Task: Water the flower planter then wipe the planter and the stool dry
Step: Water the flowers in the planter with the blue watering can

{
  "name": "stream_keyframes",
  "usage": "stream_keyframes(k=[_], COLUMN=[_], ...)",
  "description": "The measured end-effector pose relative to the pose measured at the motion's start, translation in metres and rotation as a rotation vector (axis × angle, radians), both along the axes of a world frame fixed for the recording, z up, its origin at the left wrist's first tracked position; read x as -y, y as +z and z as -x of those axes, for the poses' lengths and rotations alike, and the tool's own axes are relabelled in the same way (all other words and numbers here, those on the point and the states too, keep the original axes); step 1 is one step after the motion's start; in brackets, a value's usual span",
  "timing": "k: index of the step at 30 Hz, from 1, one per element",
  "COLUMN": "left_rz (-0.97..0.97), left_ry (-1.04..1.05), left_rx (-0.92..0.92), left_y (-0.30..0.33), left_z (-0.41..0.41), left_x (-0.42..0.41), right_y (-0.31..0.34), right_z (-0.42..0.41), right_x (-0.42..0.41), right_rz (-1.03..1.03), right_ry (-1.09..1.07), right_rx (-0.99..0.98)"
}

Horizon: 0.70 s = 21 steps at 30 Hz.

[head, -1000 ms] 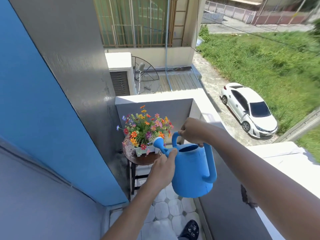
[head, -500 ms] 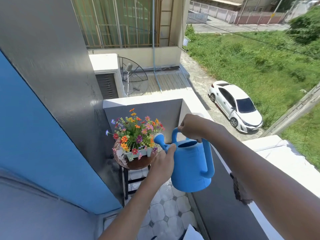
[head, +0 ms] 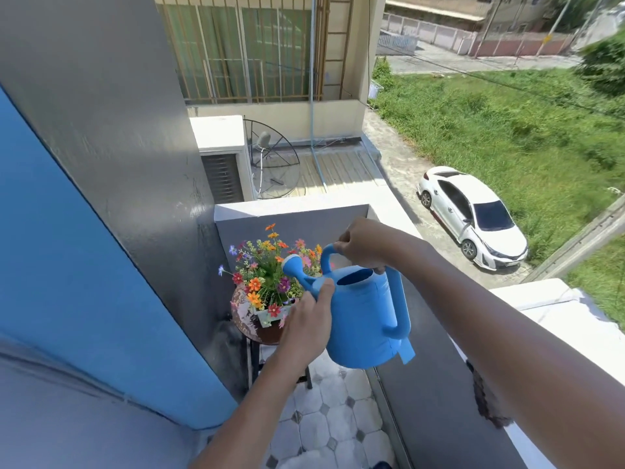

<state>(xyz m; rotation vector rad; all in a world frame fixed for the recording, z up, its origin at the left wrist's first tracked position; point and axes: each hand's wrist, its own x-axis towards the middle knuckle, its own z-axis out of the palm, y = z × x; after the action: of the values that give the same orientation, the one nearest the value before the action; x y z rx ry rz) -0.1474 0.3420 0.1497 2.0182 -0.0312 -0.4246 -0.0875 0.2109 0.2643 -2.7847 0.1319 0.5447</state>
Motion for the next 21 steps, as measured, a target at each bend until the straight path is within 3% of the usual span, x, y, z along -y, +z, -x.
stream_keyframes(k=[5,13,21], left_rz=[0.015,-0.123,-0.056], left_ry=[0.078,0.005,0.025], left_rx=[-0.02,0.049,-0.044], left_y=[0.002,-0.002,-0.014], left_z=[-0.009,-0.005,-0.003], left_x=[-0.016,-0.028,-0.023], right_y=[0.002,-0.008,-0.019], right_z=[-0.014,-0.023,-0.02], right_x=[-0.022,-0.036,-0.025], right_rz=[-0.095,0.021,0.067], right_ry=[-0.049,0.069,0.062], right_rx=[-0.007,-0.052,-0.069])
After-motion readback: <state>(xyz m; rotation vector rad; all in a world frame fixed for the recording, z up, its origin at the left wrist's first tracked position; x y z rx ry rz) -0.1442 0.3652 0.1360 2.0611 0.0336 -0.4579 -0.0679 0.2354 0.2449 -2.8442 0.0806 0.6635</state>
